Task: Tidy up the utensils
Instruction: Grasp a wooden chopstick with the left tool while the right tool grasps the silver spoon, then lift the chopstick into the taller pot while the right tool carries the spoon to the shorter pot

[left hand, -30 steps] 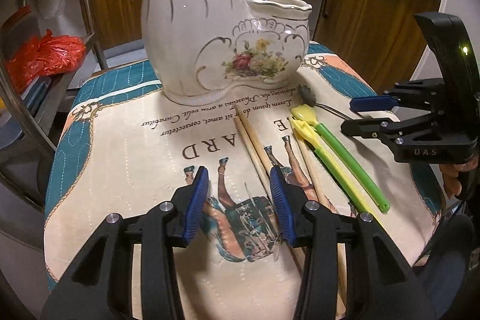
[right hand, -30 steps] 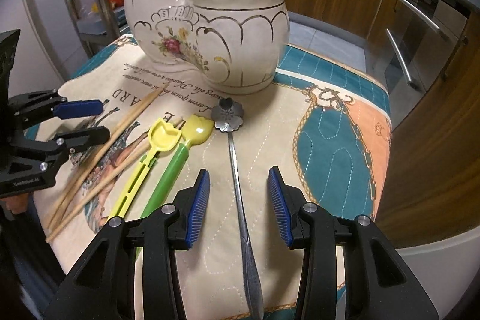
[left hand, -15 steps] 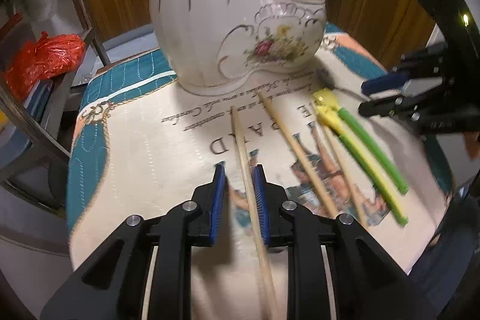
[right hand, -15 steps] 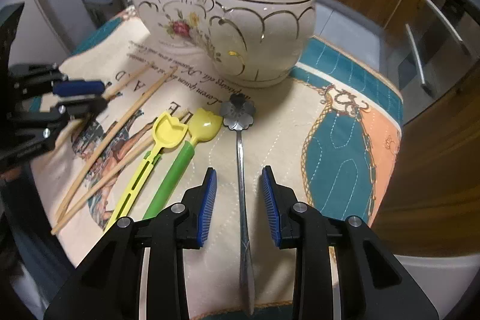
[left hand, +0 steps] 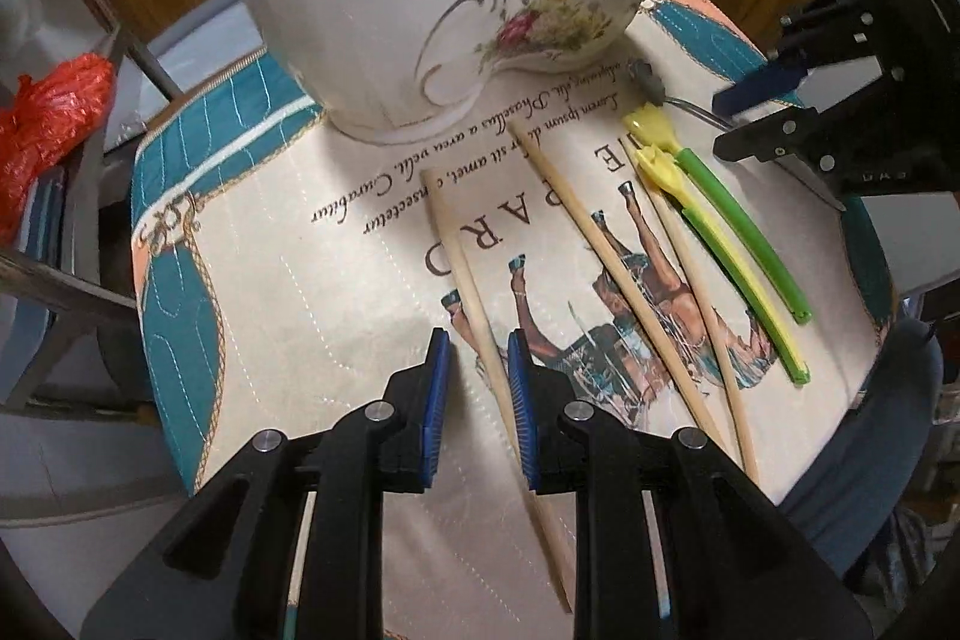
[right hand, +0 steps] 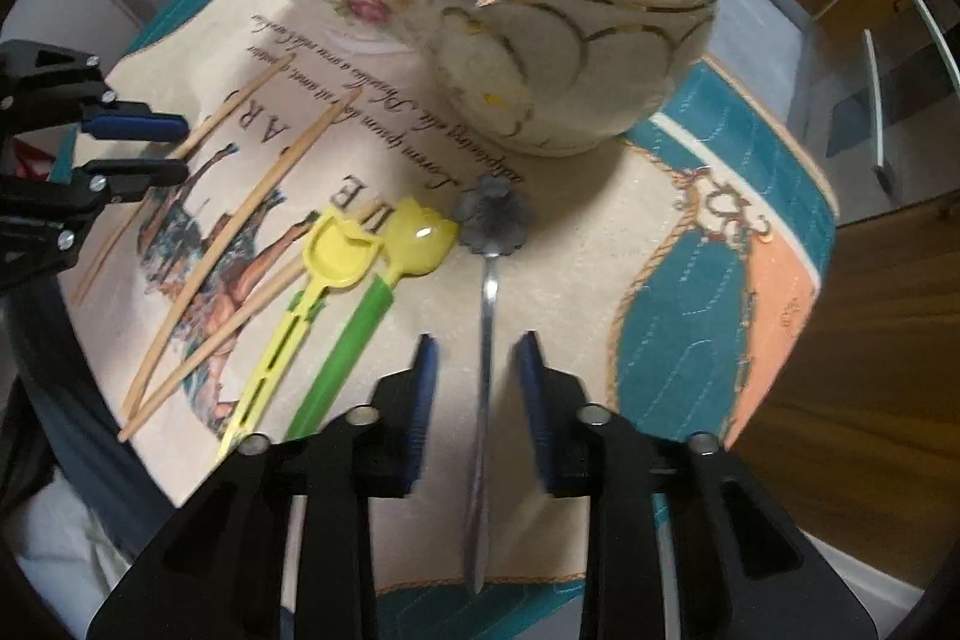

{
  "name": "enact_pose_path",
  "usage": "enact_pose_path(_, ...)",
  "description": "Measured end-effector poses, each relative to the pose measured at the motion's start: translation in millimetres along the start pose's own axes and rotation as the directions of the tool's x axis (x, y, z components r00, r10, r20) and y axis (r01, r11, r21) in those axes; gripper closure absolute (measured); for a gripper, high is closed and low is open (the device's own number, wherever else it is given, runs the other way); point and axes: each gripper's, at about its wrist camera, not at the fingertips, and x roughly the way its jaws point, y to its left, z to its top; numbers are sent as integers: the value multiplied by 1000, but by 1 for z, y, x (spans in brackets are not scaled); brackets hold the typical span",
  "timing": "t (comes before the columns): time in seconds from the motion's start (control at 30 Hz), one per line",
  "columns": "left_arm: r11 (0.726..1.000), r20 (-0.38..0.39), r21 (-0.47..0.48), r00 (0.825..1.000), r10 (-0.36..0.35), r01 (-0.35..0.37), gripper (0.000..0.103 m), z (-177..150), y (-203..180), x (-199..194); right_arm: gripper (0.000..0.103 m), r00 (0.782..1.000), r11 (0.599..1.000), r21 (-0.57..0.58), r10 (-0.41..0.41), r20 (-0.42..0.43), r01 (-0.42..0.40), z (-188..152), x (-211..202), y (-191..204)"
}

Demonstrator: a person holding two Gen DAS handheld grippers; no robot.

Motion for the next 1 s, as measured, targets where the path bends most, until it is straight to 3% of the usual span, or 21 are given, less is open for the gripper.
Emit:
enact_pose_path(0.2,997,-75,69,997,20,-15,83,-6,-5,-1,96,1000,1000,-12,4,5,-4,-3,0,7)
enact_pose_path(0.33,995,-105,95,994,25,-15,84,-10,-4,-2,98,1000,1000,-21,-16,1,16,-14,1,12)
enact_pose_path(0.47,996,-90,86,996,23,-15,94,-14,-1,-4,99,998,999,1,-36,44,36,-34,-3,15)
enact_pose_path(0.73,999,36,40,999,3,-5,97,-39,-1,-17,99,981,999,14,-38,193,36,-80,-28,18)
enact_pose_path(0.83,1000,119,11,993,-9,8,97,-49,0,-31,99,959,999,27,-31,283,24,-96,-45,21)
enact_pose_path(1.0,999,281,-35,960,-20,31,97,-69,-1,-61,99,901,996,78,3,433,-40,-124,-62,20)
